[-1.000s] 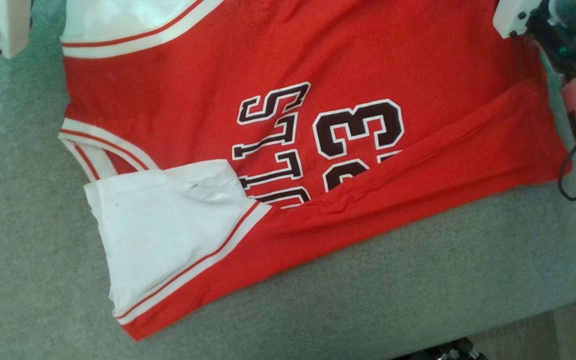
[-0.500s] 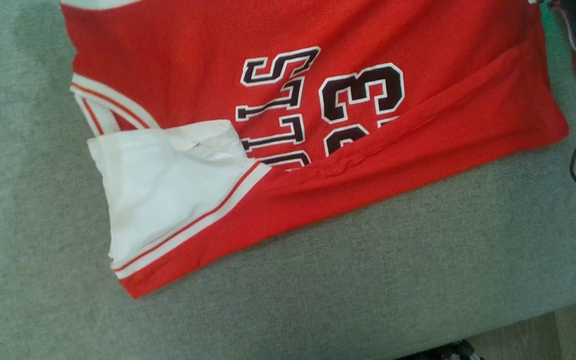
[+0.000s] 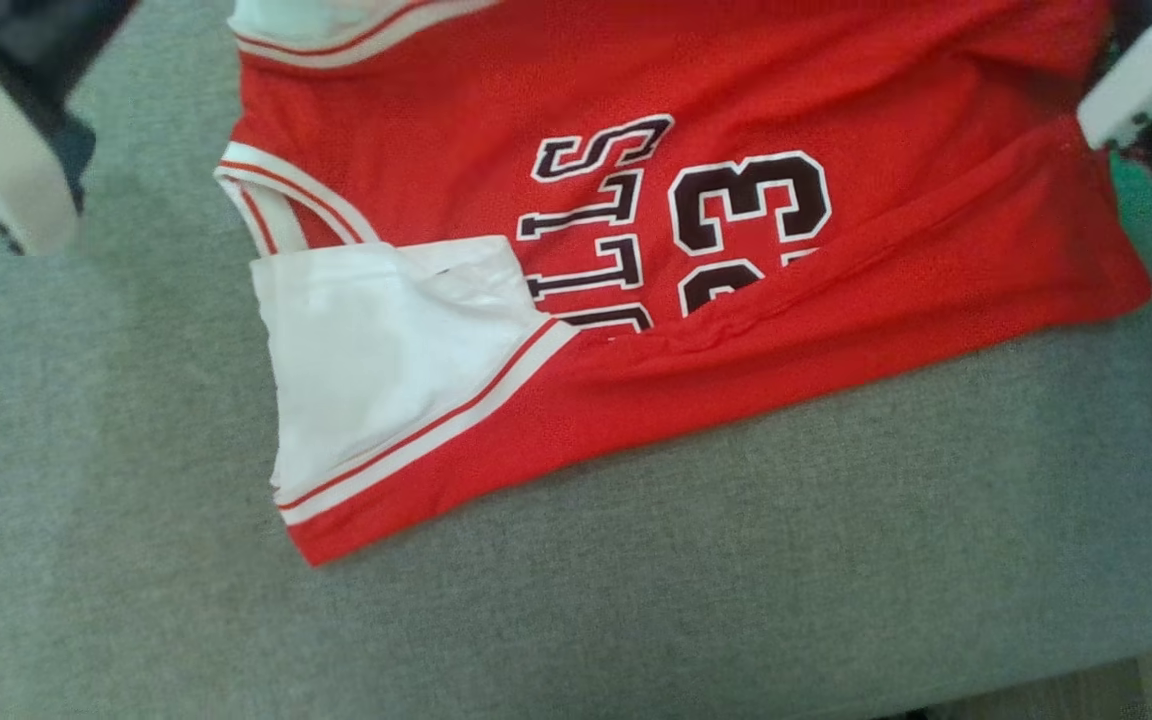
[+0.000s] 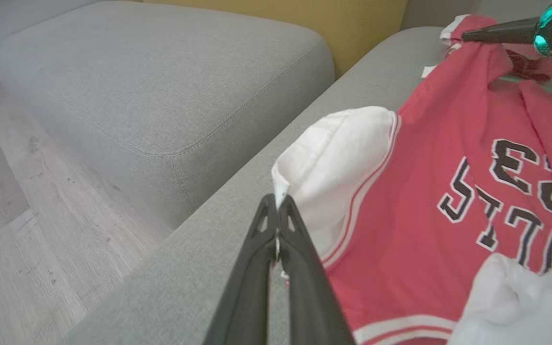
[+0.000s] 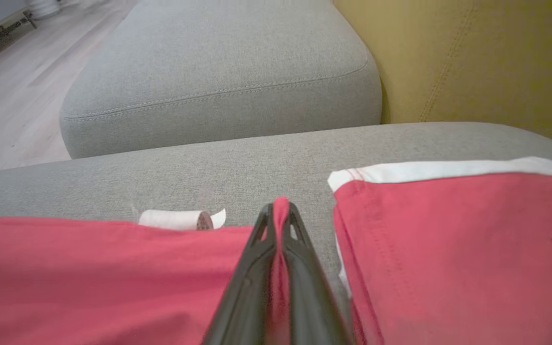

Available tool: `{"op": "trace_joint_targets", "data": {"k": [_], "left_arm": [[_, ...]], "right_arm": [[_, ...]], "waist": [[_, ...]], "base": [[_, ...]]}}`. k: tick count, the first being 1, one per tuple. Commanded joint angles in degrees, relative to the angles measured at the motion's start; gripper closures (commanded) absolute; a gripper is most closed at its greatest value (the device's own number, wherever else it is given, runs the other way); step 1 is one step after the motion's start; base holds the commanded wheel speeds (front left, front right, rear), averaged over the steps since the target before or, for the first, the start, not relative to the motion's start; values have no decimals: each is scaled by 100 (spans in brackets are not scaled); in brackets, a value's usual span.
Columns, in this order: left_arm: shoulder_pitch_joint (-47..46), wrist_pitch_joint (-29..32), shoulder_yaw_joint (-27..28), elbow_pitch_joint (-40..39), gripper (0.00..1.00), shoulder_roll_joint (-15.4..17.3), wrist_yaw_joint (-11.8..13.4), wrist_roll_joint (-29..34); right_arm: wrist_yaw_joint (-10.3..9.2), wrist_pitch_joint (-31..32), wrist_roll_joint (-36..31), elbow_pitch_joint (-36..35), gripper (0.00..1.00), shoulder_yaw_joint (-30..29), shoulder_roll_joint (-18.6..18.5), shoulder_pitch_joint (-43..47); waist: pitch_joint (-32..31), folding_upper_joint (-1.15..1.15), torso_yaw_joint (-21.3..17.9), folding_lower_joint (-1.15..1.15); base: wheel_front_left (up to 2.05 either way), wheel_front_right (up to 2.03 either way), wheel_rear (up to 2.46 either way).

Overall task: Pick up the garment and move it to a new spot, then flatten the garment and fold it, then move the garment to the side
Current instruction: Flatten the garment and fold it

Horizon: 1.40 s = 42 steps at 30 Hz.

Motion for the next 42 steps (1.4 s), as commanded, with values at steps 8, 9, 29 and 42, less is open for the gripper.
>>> {"op": "trace_joint_targets", "data": {"k": [8,9,29,42], "left_arm": [[734,-223,291,-925,100,782,215,-129],[874,-210,291,-1058,100,844,256,-143],[3319,-1734,431,-1681,0,120,1881,165],[5815,-2045,3336,-1377,0,-2397,3890,2607]], "right_arm": [[-4,23,-20,-725,100,-362,-365,955],[-4,38,-29,-792,100,-413,-385,1079],[-4,93,-509,-2207,0,-1505,48,2994],[-4,-855,-304,-2614,0,-2501,839,4052]], "waist": [[-331,0,210,1],[-367,0,238,1],[-678,0,491,1],[-1163,0,989,1]], "base": [[0,0,0],[0,0,0],[0,0,0],[0,0,0]]}}
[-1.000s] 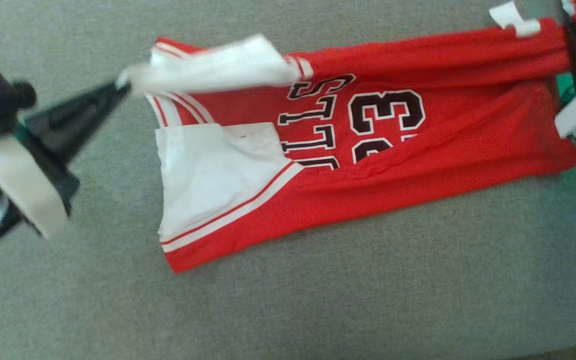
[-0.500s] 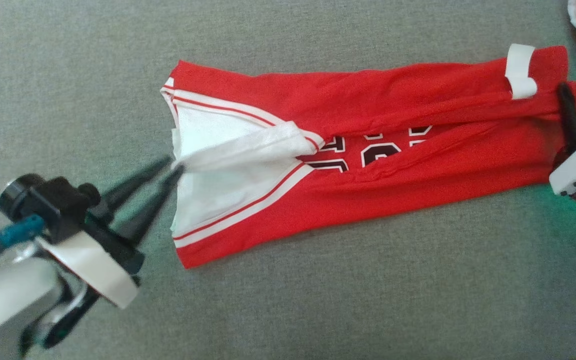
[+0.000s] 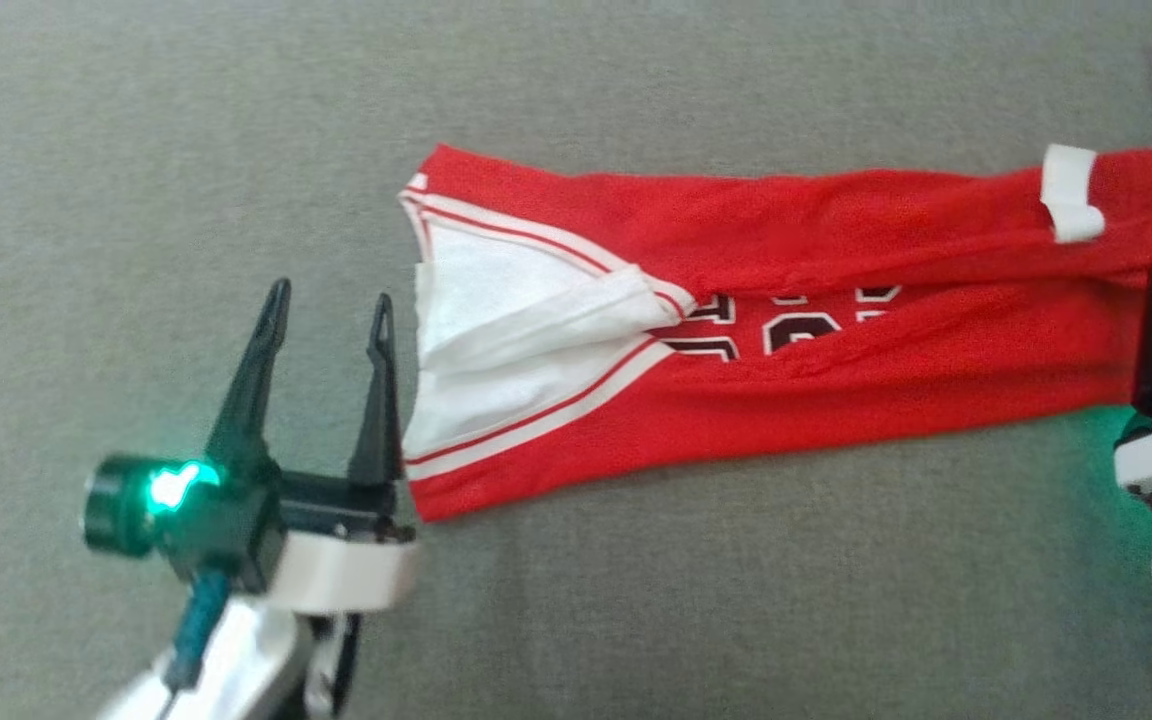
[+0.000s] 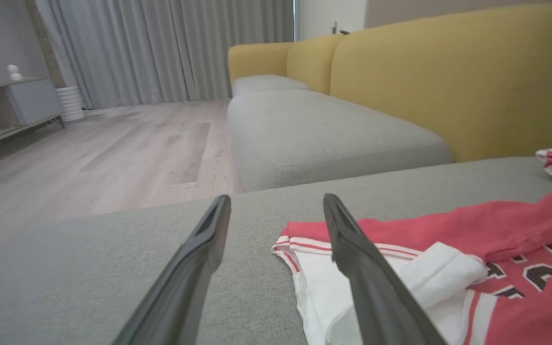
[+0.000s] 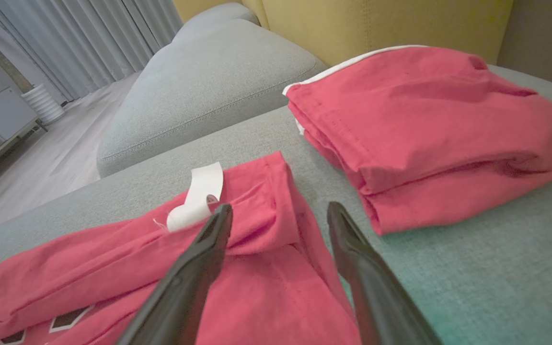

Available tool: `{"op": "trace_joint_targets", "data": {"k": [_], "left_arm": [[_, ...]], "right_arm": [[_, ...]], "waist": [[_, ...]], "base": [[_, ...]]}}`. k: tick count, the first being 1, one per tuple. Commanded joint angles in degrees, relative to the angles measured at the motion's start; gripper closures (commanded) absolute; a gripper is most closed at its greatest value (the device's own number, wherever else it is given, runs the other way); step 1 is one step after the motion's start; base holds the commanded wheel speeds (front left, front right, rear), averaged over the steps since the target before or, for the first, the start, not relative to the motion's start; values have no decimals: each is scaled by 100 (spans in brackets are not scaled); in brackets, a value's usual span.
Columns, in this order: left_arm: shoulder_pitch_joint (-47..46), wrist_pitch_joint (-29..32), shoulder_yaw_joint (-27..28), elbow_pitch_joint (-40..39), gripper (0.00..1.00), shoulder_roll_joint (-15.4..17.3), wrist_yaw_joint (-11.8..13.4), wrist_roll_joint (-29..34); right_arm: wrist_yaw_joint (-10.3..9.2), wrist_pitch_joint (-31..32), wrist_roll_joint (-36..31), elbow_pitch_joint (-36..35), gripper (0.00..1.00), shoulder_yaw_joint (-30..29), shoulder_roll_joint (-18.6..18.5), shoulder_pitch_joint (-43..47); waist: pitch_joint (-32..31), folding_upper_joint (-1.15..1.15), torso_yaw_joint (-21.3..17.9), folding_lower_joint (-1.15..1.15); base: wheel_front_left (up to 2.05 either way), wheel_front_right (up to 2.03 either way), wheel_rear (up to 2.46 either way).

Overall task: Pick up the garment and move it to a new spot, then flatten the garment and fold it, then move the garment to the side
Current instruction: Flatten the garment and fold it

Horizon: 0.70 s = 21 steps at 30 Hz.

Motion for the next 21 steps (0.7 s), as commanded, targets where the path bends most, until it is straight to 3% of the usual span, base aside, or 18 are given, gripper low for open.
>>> {"op": "trace_joint_targets", "data": {"k": [1,6,13,15,16,17,21], "left_arm": [[30,-33,412,-215,0,-35,18,193],[765,-34,1135,-357,0,-841,-346,957],[1222,-34,1793,-295,0,-1513,-1133,1553],[1283,-34,1966,-274,0,-1648,-1318,1682],[1312,-34,2054,-273,0,-1711,-1399,1739],[1343,-34,2141,-270,0,-1769,-1476,1791],[1467,-34,2462,-282,0,-1984,-1736,1983]], "right_arm": [[-4,-1,-28,-146,0,14,-101,-60],[-4,177,-220,447,0,-543,-110,-246],[-4,794,-365,1344,0,-975,-90,-499],[-4,1010,-299,1457,37,-998,-51,-496],[-4,1095,-243,1469,73,-991,-27,-482],[-4,1163,-182,1463,100,-966,-20,-456],[-4,1127,-39,1259,100,-869,-7,-319]], "waist": [[-95,0,150,1],[-237,0,468,1],[-276,0,690,1],[-278,0,715,1],[-279,0,721,1],[-280,0,722,1],[-300,0,662,1]], "base": [[0,0,0],[0,0,0],[0,0,0],[0,0,0],[0,0,0],[0,0,0],[0,0,0]]}}
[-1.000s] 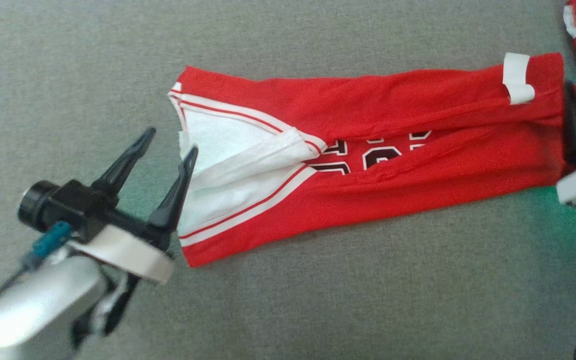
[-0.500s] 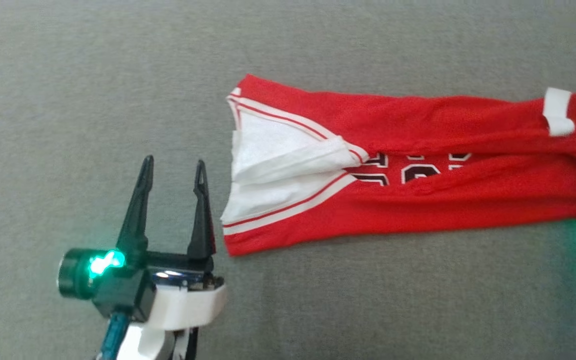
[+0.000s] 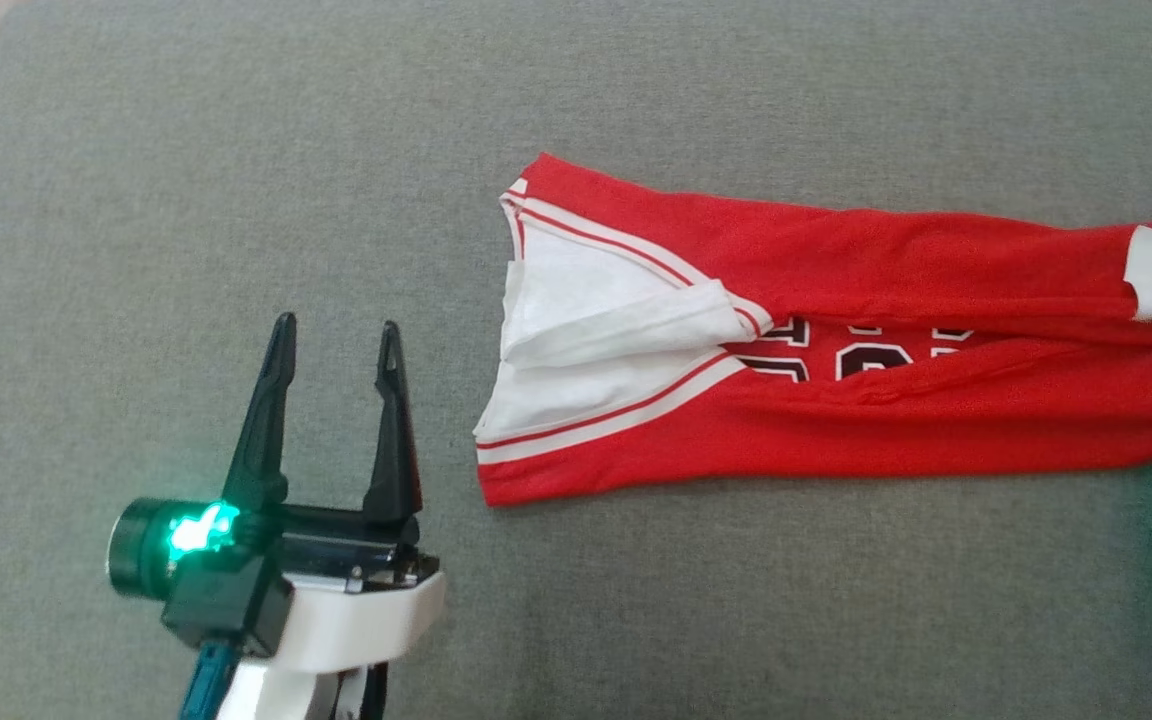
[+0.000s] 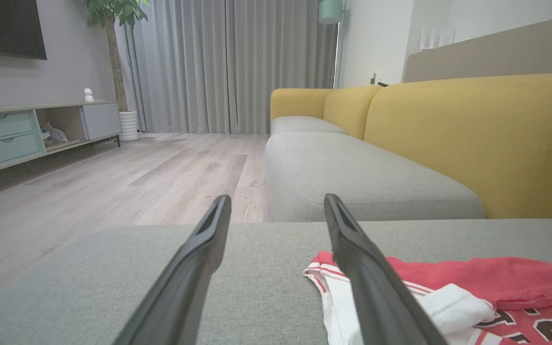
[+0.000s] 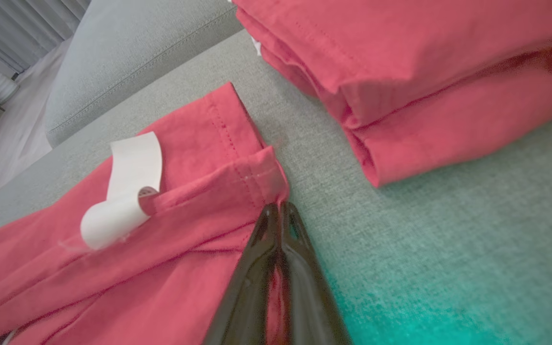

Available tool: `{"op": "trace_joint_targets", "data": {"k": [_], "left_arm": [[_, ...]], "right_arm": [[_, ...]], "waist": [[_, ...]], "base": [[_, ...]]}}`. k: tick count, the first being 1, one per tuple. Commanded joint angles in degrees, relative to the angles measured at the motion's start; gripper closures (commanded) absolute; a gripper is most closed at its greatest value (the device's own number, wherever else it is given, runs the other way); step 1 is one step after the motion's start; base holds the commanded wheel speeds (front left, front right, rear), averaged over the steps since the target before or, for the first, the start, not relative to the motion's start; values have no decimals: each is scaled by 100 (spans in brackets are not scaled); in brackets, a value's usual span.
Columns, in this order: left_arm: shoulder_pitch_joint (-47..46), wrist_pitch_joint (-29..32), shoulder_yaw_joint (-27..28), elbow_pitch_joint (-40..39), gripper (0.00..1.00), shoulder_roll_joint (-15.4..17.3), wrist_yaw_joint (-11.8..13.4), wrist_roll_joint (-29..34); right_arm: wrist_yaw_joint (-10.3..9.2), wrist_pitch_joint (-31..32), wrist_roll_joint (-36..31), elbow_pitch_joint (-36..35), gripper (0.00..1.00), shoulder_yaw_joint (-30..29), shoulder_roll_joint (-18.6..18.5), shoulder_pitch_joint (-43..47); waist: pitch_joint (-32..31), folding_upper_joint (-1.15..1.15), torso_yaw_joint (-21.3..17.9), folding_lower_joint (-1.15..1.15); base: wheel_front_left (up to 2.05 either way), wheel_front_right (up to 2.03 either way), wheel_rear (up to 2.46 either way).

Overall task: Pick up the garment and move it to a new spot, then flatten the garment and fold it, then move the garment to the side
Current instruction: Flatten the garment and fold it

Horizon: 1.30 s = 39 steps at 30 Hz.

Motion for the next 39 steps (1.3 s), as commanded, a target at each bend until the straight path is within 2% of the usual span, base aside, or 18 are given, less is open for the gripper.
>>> {"op": "trace_joint_targets", "data": {"k": [1,7,10,13,16,19,20,26,31,39], "left_arm": [[3,-28,275,-179,0,-21,-50,81],[113,-28,612,-183,0,-261,-450,266],[160,-28,757,-180,0,-345,-596,346],[172,-28,892,-165,0,-419,-735,399],[167,-28,988,-144,0,-498,-855,434],[178,-28,1046,-116,0,-573,-937,461],[178,-28,1046,-116,0,-573,-937,461],[190,-28,1160,-39,0,-666,-1091,451],[162,-28,1195,14,0,-703,-1180,450],[161,-28,1159,70,0,-723,-1219,414]], "right_arm": [[-4,-42,49,-154,100,174,-15,152],[-4,-272,199,-671,100,-18,-203,116],[-4,-110,248,-1057,100,-111,-381,58],[-4,225,441,-1595,100,-35,-394,-11],[-4,536,699,-2295,100,113,-243,-59],[-4,816,909,-3104,100,334,95,-90],[-4,816,909,-3104,100,334,95,-90],[-4,1178,877,-4259,100,1240,600,-141],[-4,1155,736,-4272,100,2355,830,-382],[-4,861,739,-3253,100,3891,891,-339]], "waist": [[-17,0,-45,0],[-68,0,-266,0],[-81,0,-382,0],[-81,0,-466,0],[-88,0,-511,0],[-110,0,-534,0],[-110,0,-534,0],[-144,0,-491,0],[-165,0,-384,0],[-210,0,-41,0]], "base": [[0,0,0],[0,0,0],[0,0,0],[0,0,0],[0,0,0],[0,0,0],[0,0,0],[0,0,0],[0,0,0],[0,0,0]]}}
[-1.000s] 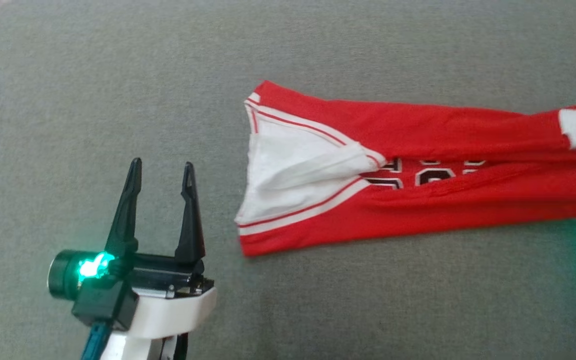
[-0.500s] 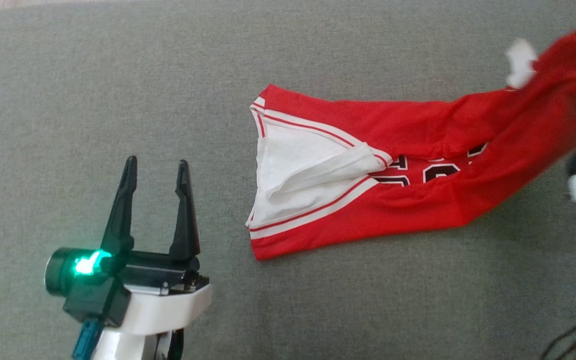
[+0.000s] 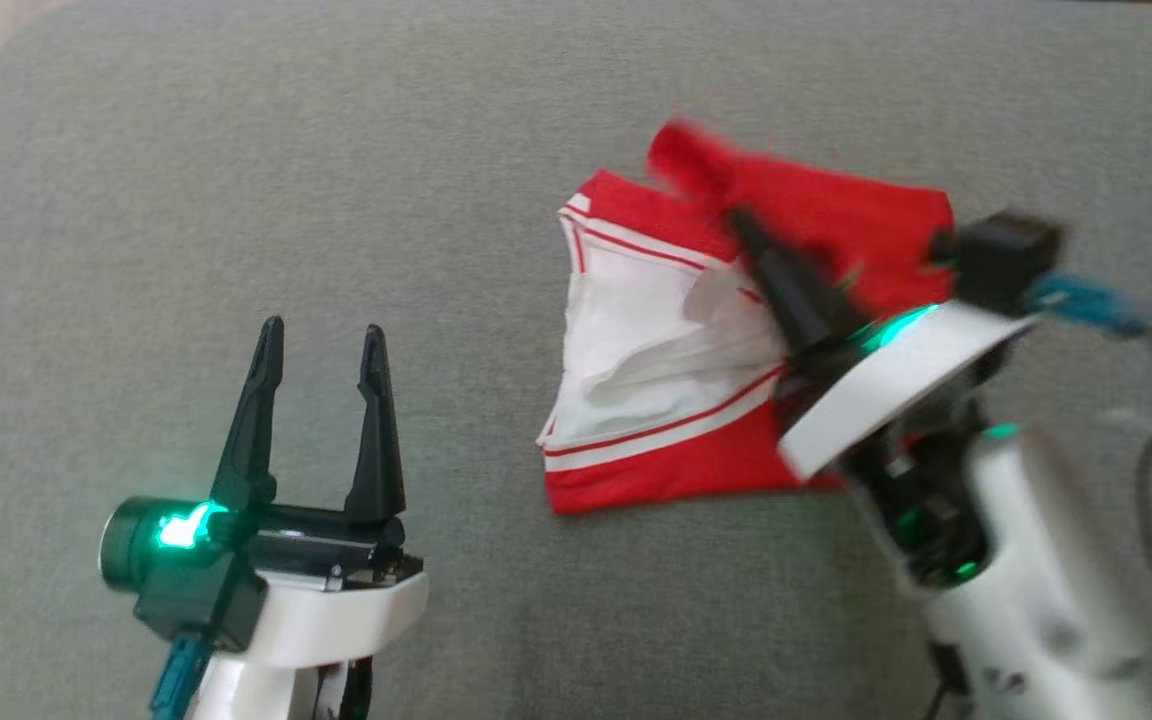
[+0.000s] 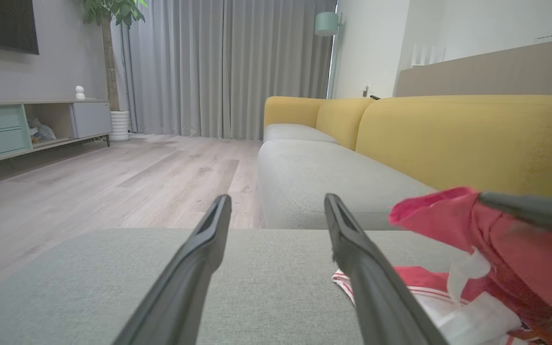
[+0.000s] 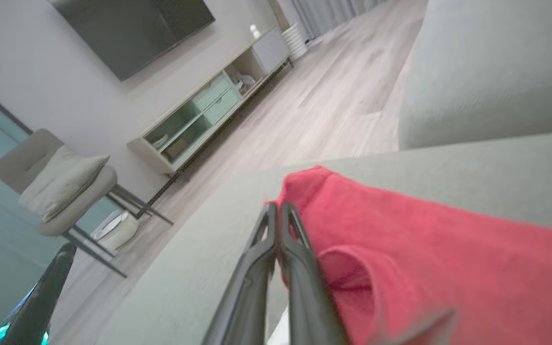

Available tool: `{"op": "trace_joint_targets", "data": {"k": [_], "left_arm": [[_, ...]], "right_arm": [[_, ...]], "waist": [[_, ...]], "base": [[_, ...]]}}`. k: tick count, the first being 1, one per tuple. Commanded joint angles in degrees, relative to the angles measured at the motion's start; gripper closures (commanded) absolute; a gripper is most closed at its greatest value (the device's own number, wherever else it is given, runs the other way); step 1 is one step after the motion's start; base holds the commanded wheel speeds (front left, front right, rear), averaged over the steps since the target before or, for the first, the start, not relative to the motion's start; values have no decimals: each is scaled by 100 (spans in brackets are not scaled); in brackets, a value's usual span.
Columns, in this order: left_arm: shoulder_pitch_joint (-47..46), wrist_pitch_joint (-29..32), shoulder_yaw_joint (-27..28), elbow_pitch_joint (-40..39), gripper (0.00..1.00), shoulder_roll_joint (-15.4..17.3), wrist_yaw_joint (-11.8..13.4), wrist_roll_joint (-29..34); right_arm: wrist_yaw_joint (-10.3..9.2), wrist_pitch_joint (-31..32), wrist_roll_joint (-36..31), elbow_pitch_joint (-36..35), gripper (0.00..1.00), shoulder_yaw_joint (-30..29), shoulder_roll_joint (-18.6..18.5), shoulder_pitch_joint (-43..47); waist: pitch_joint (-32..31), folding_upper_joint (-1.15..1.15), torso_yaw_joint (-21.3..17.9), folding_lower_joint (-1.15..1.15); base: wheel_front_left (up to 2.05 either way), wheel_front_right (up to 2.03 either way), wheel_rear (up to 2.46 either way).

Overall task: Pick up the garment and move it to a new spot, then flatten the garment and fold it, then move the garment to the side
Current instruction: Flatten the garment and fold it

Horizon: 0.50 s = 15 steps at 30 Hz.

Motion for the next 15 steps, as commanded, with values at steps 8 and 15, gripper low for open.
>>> {"op": "trace_joint_targets", "data": {"k": [8,15], "left_arm": [[-26,-28,120,-171,0,-14,101,-150],[35,-28,177,-203,0,-14,162,-179]], "right_arm": [[-4,-819,609,782,0,1459,91,10],[-4,-1793,938,1004,0,1394,91,-312]], "waist": [[-31,0,233,0],[-276,0,155,0]], "base": [[0,0,0],[0,0,0]]}}
